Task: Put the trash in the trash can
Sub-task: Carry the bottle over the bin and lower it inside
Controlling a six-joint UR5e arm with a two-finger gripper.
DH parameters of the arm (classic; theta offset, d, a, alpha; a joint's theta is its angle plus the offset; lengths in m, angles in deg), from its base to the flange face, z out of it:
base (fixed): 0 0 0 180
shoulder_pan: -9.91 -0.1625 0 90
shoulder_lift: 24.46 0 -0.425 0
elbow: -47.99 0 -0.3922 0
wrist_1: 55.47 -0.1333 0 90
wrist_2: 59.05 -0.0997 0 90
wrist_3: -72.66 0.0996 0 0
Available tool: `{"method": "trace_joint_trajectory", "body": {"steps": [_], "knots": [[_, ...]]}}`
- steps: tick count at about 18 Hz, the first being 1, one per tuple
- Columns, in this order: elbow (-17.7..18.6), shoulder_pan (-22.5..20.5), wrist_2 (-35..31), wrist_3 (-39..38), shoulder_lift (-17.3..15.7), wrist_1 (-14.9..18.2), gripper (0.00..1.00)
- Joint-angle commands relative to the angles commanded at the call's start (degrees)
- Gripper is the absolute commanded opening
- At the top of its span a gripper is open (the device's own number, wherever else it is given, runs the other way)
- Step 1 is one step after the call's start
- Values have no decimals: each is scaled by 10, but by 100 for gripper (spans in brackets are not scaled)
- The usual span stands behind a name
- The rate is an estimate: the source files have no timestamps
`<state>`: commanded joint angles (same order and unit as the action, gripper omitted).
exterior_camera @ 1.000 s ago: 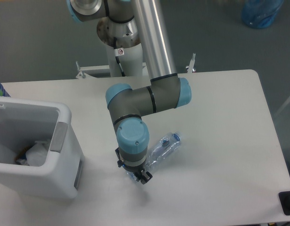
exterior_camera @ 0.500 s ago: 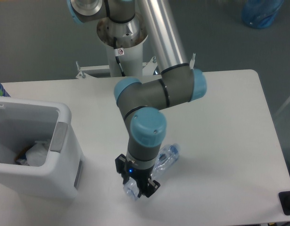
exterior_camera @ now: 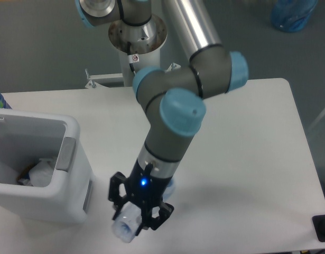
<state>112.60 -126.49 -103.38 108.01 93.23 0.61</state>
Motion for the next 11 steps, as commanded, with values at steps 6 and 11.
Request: {"method": "trace_joint_trajectory", "body": {"steps": [6,11], "knots": [[-27,-15,126,-28,-35,-8,36],[-34,-8,186,-67,-45,-22,36]]}}
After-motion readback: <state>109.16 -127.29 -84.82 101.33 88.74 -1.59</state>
